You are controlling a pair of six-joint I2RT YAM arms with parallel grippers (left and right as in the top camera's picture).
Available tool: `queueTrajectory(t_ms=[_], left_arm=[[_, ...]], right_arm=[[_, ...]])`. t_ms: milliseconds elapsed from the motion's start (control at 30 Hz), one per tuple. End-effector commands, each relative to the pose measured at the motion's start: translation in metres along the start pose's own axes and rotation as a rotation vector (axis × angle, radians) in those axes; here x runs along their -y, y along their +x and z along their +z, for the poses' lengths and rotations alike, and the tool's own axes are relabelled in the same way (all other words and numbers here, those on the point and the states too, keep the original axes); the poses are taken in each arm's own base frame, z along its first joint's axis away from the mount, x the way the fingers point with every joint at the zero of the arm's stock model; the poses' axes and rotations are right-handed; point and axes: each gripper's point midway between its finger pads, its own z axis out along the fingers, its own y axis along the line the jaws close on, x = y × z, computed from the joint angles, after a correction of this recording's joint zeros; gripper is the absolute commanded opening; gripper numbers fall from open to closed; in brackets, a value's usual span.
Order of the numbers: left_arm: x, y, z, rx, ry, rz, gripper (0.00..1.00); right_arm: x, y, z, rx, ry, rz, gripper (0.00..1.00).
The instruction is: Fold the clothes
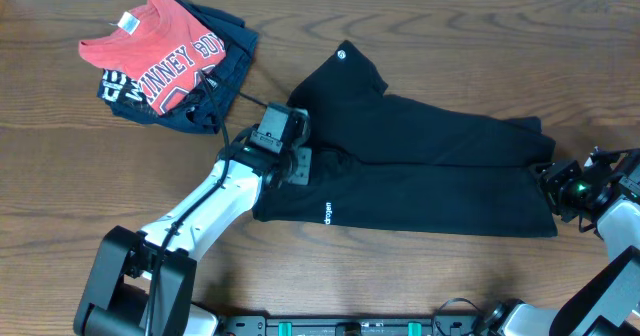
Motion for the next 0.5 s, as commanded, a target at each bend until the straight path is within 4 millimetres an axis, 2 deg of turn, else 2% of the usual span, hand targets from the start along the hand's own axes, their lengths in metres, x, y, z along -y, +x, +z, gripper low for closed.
queueTrajectory(t_ms=[0,133,367,467], left_arm=[[0.001,0.006,-0.004,-0.027,0.012,0.002,0.06],[-0.001,0.004,0.008,-0.017,0.008,0.057,0.06],[-0.008,0.002,0.042,-0.024,0.003,0.063,0.06],[-0.007,-0.011,0.044,0.022,0.011,0.074,0.06]], right_arm=[[0.000,-0.001,-0.003,0.010,0.000,-0.018,0.40],[0.000,-0.001,-0.003,0.009,0.000,-0.018,0.40],[0.003,0.007,-0.003,-0.020,0.012,0.002,0.40],[0.003,0.008,-0.003,-0.024,0.014,0.004,0.39]])
